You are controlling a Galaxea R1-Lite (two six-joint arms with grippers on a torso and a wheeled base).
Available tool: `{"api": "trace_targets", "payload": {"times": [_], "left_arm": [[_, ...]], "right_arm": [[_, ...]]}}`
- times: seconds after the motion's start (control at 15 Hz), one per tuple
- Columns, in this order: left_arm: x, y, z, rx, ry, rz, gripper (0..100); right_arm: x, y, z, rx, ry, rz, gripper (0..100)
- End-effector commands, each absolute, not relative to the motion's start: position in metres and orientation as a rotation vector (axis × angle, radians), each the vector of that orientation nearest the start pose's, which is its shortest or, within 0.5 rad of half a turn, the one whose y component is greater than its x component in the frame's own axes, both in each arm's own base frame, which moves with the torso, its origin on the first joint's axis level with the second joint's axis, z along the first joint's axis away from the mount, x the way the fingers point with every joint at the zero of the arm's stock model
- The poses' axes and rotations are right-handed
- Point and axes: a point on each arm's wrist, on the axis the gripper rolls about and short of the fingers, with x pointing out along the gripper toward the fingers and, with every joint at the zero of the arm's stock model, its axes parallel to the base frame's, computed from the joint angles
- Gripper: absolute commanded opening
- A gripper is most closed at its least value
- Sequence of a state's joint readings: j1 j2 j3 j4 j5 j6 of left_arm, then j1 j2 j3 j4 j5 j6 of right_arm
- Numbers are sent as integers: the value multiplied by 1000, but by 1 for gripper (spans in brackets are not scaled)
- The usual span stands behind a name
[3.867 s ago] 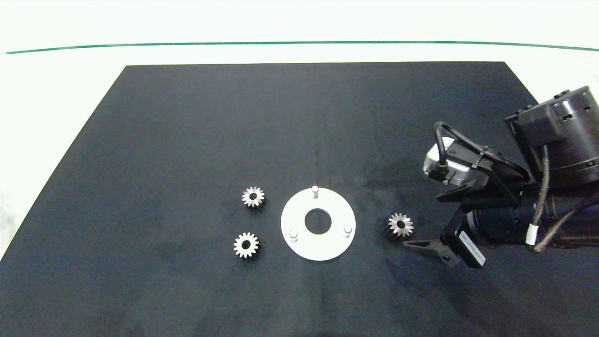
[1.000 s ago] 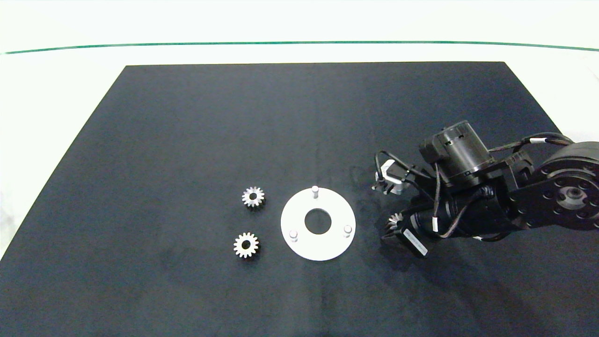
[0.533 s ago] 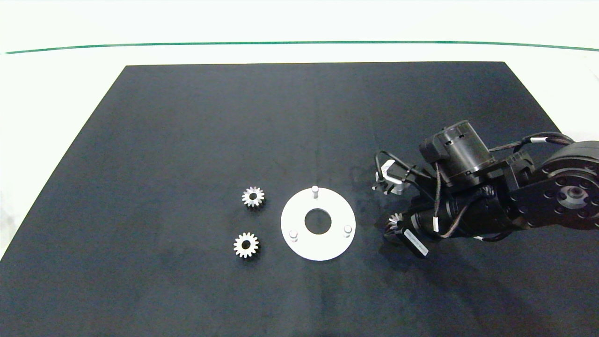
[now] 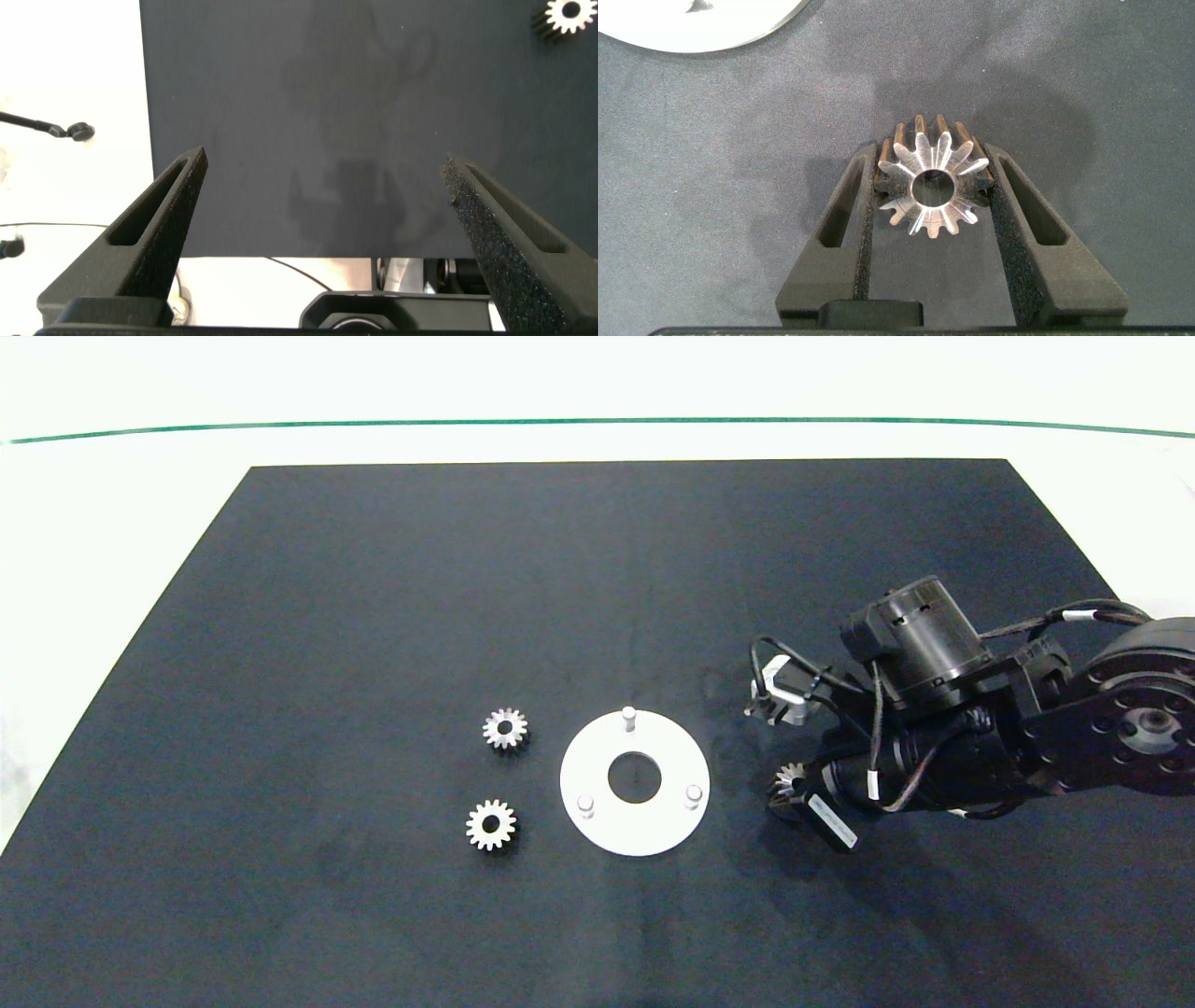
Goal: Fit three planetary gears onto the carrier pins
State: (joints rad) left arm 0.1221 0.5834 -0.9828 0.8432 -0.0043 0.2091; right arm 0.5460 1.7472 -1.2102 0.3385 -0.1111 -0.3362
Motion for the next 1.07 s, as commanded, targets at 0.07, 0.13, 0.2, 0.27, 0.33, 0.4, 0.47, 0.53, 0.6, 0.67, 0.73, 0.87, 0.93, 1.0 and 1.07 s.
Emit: {"api": "trace_targets", "payload": {"times": [0.07,0.13,0.2,0.27,0.33,0.4,0.47,0.53,0.6,0.67,0.73,0.87,0.93,1.0,1.07], "left_arm": [[-28,-4,258,178,455,69,100],[-28,-4,258,178,456,69,100],[-28,-4,257,178,458,69,100],[-29,-4,256,178,456,69,100],[-29,-4,256,178,459,67,100],[-30,-4,256,178,459,68,100],[-31,-4,256,178,455,69,100],[-33,-4,255,178,450,70,100],[-33,-4,255,179,447,70,100],[-35,-4,255,179,444,72,100],[-35,-4,255,179,441,71,100],[-36,-5,255,184,440,71,100],[-36,-5,255,187,440,72,100],[-36,-5,255,188,438,70,100],[-36,-5,255,189,439,72,100]], "right_arm": [[255,154,208,-586,713,547,25],[249,153,219,-579,675,551,24],[248,154,222,-577,662,553,21],[247,154,232,-575,635,553,19],[243,159,245,-589,636,574,18],[241,163,256,-598,638,585,15],[237,168,268,-606,632,604,13],[236,177,273,-616,626,630,13],[236,187,274,-623,616,653,13],[235,197,271,-638,615,675,13],[234,206,268,-655,618,688,13],[233,222,260,-686,625,704,13],[232,228,257,-699,627,713,13],[233,234,254,-707,632,719,13],[233,236,252,-711,635,721,13]]}}
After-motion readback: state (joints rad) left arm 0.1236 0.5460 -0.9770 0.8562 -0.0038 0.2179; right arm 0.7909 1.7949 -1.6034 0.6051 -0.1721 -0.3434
